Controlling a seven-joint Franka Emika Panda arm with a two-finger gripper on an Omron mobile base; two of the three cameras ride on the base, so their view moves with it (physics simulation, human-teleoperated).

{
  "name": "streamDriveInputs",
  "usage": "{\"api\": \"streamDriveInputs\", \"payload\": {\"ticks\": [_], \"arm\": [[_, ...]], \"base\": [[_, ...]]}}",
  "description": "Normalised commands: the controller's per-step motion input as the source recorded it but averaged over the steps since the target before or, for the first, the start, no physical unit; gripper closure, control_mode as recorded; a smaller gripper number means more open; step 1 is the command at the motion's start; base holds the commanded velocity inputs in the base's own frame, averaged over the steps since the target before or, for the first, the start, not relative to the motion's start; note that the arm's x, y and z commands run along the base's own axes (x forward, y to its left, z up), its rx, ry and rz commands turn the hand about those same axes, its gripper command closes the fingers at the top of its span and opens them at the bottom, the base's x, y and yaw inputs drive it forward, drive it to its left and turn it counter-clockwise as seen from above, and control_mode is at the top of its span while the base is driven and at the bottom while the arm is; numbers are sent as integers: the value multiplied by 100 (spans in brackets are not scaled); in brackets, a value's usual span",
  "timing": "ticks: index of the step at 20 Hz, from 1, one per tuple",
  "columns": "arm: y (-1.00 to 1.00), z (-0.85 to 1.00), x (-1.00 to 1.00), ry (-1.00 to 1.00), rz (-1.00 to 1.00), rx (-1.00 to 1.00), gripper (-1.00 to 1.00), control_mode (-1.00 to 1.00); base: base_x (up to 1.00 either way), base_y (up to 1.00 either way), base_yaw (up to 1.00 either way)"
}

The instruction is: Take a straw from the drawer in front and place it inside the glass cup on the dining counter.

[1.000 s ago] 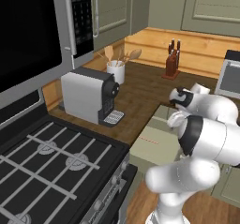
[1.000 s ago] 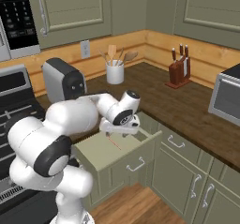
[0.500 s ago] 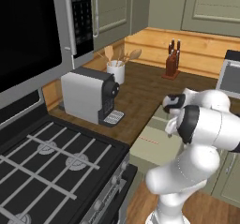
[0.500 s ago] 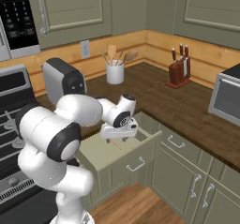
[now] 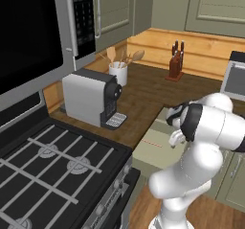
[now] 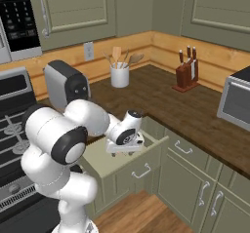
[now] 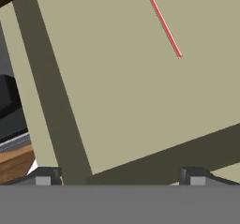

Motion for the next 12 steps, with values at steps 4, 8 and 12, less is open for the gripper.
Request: {"api": "streamDriveInputs", "payload": {"ticks": [4, 8, 12], "arm": [[-28, -10, -62, 0, 0, 0, -100, -100], [-43, 0, -75, 0, 0, 0, -100, -100], [-49, -1, -70, 1, 0, 0, -100, -100]], "base": [[0, 0, 0], [0, 0, 0], [0, 0, 0]]}}
